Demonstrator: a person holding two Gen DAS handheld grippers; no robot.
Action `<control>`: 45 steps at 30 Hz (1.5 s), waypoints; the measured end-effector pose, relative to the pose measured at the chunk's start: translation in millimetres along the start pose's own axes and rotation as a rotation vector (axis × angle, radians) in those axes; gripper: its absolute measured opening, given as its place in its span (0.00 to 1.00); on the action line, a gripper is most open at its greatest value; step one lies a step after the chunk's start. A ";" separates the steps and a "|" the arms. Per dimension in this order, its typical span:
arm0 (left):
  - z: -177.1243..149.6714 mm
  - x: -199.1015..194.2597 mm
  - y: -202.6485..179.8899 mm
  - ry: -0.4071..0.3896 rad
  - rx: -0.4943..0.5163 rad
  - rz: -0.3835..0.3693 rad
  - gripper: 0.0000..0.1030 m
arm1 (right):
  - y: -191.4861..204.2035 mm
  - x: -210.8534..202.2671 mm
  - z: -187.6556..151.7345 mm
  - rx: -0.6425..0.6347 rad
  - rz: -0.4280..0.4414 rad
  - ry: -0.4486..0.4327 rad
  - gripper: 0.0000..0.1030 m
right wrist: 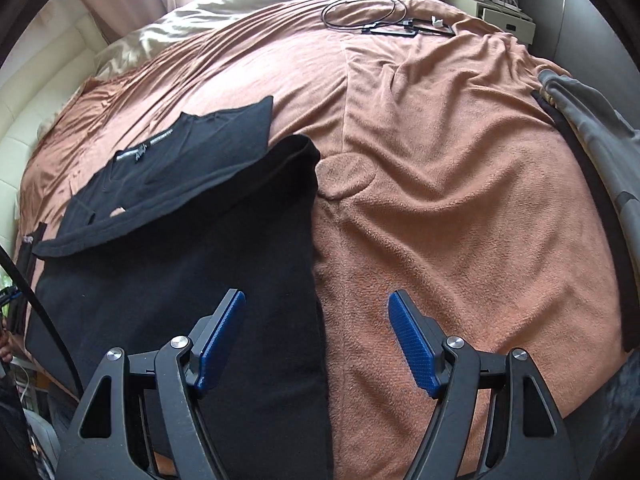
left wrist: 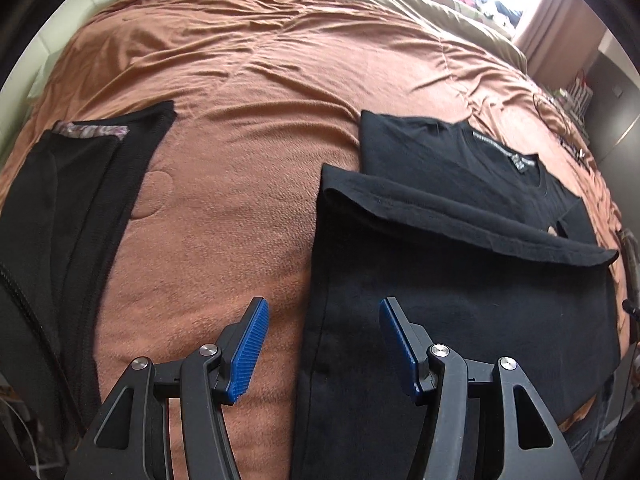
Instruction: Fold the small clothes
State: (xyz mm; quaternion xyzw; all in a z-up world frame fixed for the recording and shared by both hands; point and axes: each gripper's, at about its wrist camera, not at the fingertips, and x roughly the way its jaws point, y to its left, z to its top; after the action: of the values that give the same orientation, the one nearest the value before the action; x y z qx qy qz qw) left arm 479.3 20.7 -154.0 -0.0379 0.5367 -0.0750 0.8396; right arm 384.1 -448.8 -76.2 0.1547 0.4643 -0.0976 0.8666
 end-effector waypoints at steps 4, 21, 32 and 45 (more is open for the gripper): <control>6.8 23.5 -8.4 0.038 0.032 0.043 0.58 | 8.3 19.4 10.6 -0.029 -0.017 0.018 0.70; 77.1 74.1 -10.2 0.044 0.033 0.099 0.58 | 35.3 102.3 87.7 -0.098 -0.077 0.033 0.70; 109.9 90.2 4.3 0.024 -0.045 0.032 0.53 | 29.3 119.2 106.1 -0.062 -0.034 -0.014 0.62; 106.0 90.8 -1.5 0.007 -0.039 -0.042 0.15 | 9.8 118.5 104.2 -0.012 0.079 -0.009 0.29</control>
State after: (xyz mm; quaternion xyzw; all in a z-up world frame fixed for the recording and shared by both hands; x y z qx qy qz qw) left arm 612.8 2.2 -190.4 -0.0652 0.5401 -0.0825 0.8350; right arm 533.0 -480.1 -119.1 0.1672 0.4544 -0.0610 0.8728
